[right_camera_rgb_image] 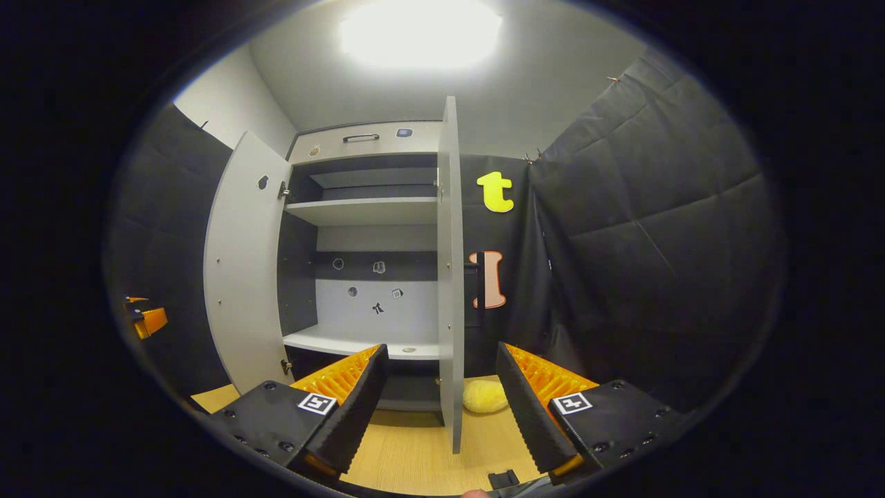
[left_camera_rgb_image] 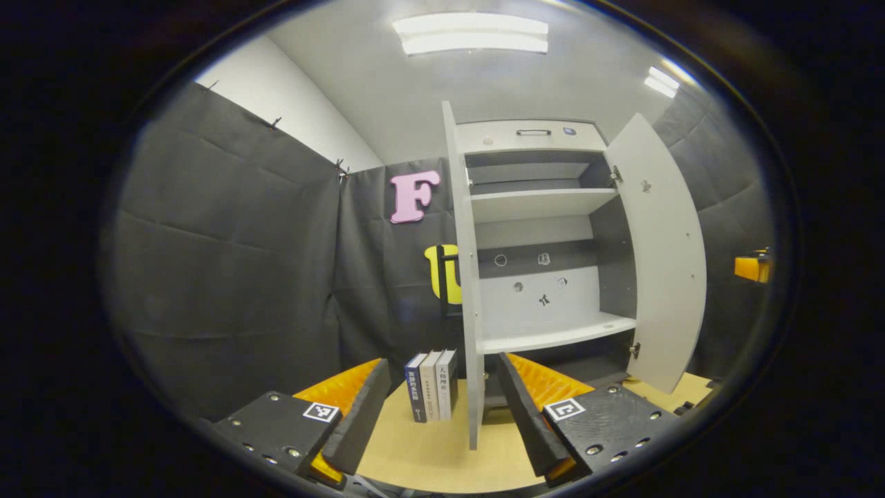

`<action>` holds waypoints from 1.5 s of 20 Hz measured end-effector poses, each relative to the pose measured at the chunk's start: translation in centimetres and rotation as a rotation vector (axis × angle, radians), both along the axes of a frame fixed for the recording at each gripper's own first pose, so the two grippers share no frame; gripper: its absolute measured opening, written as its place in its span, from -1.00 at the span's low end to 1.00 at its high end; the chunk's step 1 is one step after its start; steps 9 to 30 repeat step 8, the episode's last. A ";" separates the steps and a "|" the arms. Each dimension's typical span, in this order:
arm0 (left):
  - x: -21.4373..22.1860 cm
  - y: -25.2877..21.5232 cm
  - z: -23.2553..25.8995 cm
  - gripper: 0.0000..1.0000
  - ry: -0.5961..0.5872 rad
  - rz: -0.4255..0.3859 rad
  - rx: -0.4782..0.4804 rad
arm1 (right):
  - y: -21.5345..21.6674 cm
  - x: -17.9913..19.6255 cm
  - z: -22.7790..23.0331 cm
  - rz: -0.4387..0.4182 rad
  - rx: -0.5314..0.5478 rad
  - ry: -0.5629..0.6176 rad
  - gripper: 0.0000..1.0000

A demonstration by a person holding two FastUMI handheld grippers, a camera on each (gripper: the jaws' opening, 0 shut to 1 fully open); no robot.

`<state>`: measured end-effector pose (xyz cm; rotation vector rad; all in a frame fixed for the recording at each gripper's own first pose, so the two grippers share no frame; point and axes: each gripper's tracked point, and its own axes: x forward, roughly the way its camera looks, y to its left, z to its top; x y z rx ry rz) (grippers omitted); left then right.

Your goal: Open the right door of the double-door shoe cabinet with the right hand, and open the left door with the left hand.

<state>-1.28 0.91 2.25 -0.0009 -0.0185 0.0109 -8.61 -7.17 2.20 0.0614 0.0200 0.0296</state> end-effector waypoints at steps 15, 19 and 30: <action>0.1 0.6 -0.5 0.83 0.007 0.008 -0.005 | 0.3 0.0 0.4 -0.007 -0.001 -0.008 0.94; 0.1 0.6 -0.5 0.83 0.007 0.008 -0.005 | 0.3 0.0 0.4 -0.007 -0.001 -0.008 0.94; 0.1 0.6 -0.5 0.83 0.007 0.008 -0.005 | 0.3 0.0 0.4 -0.007 -0.001 -0.008 0.94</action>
